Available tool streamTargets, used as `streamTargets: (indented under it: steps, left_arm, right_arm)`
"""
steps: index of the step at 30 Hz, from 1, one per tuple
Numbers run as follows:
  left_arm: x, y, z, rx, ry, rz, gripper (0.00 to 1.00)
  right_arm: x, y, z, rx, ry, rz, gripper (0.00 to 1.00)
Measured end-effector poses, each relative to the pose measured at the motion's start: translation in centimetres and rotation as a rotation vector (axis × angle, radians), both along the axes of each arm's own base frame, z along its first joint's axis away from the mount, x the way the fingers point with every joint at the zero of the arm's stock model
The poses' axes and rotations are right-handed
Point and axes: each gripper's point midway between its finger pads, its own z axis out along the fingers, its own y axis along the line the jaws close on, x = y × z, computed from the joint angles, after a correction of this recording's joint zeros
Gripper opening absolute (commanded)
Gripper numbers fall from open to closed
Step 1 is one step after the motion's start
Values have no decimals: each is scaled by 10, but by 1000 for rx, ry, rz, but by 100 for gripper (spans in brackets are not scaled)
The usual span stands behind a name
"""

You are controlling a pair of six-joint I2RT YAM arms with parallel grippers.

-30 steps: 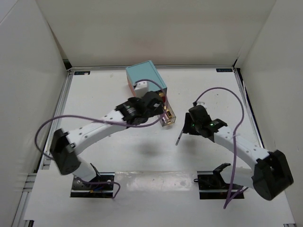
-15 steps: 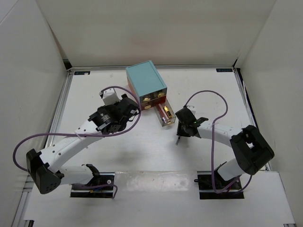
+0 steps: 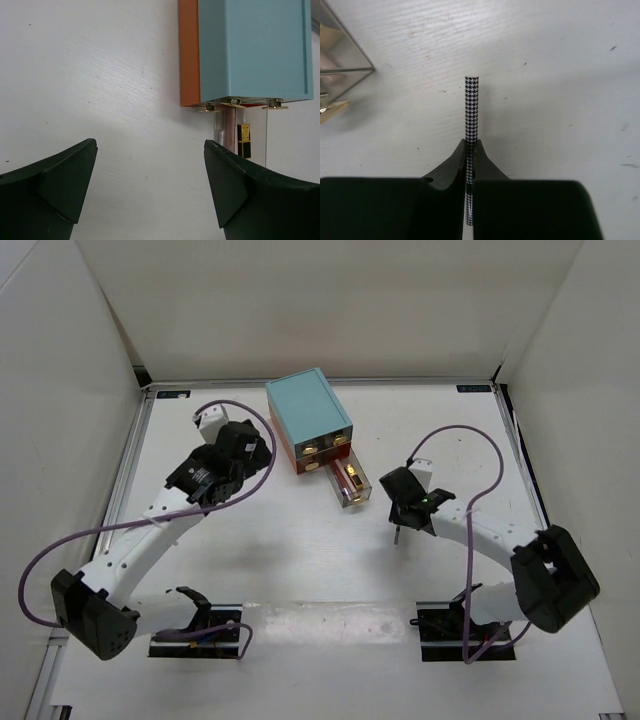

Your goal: Organize the makeup

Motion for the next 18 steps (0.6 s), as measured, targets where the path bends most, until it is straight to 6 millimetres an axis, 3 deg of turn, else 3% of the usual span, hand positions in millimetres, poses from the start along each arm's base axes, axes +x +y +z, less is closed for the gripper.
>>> streamTargets:
  steps: [3, 6, 10, 15, 18]
  left_arm:
    - [15, -1, -14, 1, 49, -44, 98]
    - [26, -1, -37, 25, 129, -81, 98]
    - [33, -2, -62, 48, 215, -124, 98]
    - [36, 2, -61, 55, 218, -153, 98]
    - [38, 6, -58, 55, 212, -161, 98]
  right_arm:
    - [6, -8, 23, -19, -58, 50, 0]
    - [15, -1, 43, -32, -88, 177, 0]
    - [35, 36, 73, -19, -136, 426, 0]
    - [73, 93, 103, 5, -205, 669, 0]
    - [90, 115, 102, -6, -211, 750, 0]
